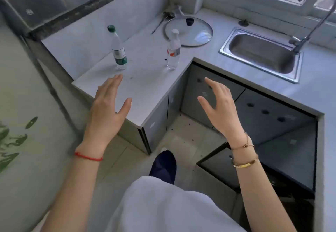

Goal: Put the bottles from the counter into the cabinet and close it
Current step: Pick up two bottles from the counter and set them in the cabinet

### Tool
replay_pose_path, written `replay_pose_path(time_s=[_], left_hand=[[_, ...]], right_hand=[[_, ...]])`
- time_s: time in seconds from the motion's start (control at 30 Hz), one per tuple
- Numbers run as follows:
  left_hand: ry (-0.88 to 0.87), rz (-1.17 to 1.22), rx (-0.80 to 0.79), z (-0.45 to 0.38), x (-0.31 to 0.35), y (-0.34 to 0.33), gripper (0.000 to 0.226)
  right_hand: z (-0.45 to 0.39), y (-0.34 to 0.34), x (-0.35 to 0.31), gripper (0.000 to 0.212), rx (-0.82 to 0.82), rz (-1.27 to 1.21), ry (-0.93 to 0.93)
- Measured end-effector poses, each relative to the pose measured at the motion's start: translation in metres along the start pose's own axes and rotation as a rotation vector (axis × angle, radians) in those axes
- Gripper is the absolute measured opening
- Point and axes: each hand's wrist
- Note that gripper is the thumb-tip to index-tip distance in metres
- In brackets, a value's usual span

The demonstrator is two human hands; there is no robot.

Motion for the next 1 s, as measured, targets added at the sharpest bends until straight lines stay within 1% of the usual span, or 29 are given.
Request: replay_pose_path(time_s=[0.07, 0.2, 0.3, 0.43, 0.67, 0.83, 1.0], left_hand=[[0.021, -0.018, 0.027, -0.022, -0.005, -0.010, 0.058], [0.022, -0.051, 0.086, -0.071, -0.017, -0.028, 0.058], [0.056, -0.068, 0.119, -0.103, -0.025, -0.034, 0.059], [0.097, -0.102, 0.121, -0.137, -0.029, -0.038, 0.060], [0.160, -0.162, 0.130, -0.173, -0.038, -0.046, 0.060], [0.185, -0.176, 0.167, -0.194, -0.044, -0.056, 0.059], [0.253, -0.183, 0.191, -0.230, -0.054, -0.059, 0.060]], right_hand=[[-0.029, -0.006, 0.010, 0.053, -0.021, -0.023, -0.016], [-0.094, -0.026, 0.025, 0.053, -0.077, -0.052, 0.011], [-0.141, -0.036, 0.032, 0.054, -0.108, -0.065, 0.031], [-0.193, -0.046, 0.033, 0.055, -0.116, -0.074, 0.085], [-0.248, -0.058, 0.043, 0.054, -0.168, -0.086, 0.126], [-0.282, -0.070, 0.056, 0.055, -0.194, -0.092, 0.150], [-0.325, -0.085, 0.063, 0.053, -0.193, -0.059, 0.187]])
Point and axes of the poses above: each hand's wrist, its own z-axis away from the middle knuckle, its own y-axis out of the back of the hand, x = y × z, and after that the axes turned 2 degrees about -y, right-handed
